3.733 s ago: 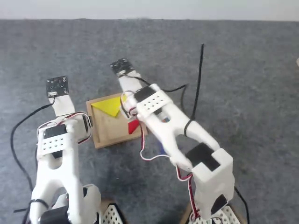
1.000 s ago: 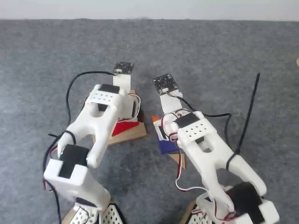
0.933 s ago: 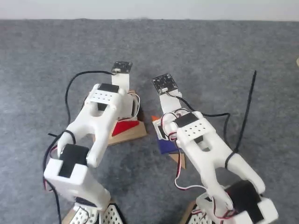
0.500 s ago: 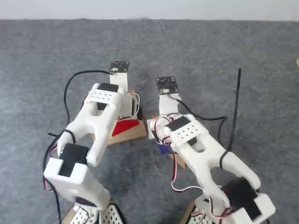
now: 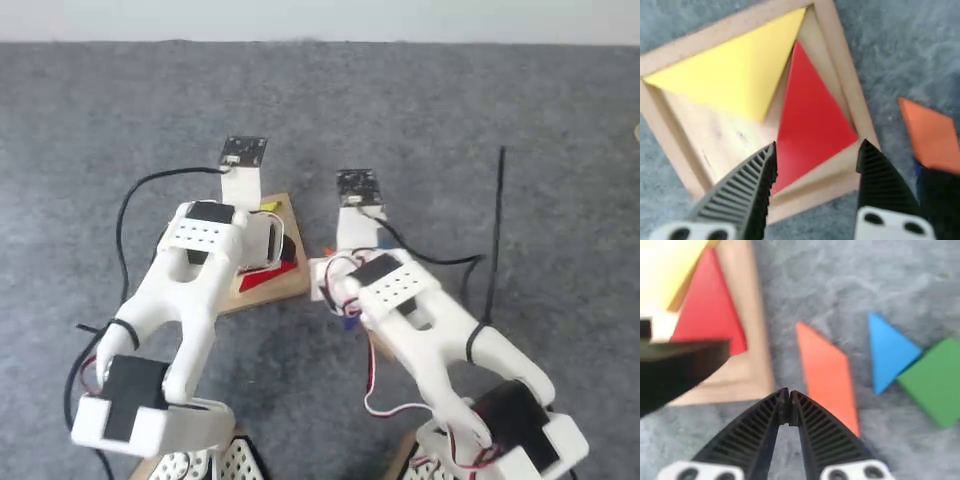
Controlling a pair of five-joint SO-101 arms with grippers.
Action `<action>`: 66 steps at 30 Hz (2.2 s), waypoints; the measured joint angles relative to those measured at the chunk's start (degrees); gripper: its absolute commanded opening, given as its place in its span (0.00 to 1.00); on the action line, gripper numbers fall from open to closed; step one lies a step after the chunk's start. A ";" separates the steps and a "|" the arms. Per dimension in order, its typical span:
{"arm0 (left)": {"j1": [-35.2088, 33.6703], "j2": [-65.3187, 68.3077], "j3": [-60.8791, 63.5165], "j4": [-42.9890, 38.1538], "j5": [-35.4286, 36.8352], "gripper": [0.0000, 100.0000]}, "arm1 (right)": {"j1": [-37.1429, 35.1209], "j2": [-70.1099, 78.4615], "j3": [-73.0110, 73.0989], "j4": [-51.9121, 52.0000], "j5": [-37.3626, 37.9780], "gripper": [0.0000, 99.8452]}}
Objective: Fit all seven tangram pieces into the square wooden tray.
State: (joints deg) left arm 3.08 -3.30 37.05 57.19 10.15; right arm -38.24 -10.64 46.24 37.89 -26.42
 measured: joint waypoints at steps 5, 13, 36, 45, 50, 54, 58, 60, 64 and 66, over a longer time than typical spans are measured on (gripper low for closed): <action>-1.14 8.79 -5.89 1.49 0.09 0.25 | -2.20 0.00 0.00 -2.20 0.00 0.01; -1.05 10.29 -8.18 3.16 0.00 0.25 | -3.43 0.00 0.00 -3.52 -0.18 0.01; 0.35 16.79 -12.31 11.78 -2.90 0.24 | -5.71 -11.78 11.69 -10.02 -7.47 0.01; 0.97 17.58 -13.98 12.92 -5.01 0.09 | -5.71 -8.70 11.69 -12.75 -7.47 0.01; 2.64 17.41 -13.89 12.92 -5.01 0.01 | -5.80 -8.70 11.69 -12.75 -7.47 0.01; 2.81 17.49 -13.71 13.01 -5.01 0.01 | -5.80 -8.70 11.69 -12.75 -7.47 0.01; 2.81 15.30 -11.08 11.34 -4.92 0.01 | -5.54 -8.70 11.69 -12.75 -7.47 0.01; 2.81 11.78 -7.12 8.09 -4.92 0.01 | -5.45 -8.70 11.69 -12.75 -7.47 0.01; 2.81 1.05 3.08 -0.09 -5.10 0.01 | -5.54 -8.70 11.69 -12.75 -7.47 0.01; 2.73 -5.63 8.53 -4.40 -4.48 0.02 | -5.54 -8.70 11.69 -12.75 -7.47 0.01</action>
State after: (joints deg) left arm 5.80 -8.92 45.58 52.79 5.67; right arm -43.78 -19.34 57.93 25.14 -33.89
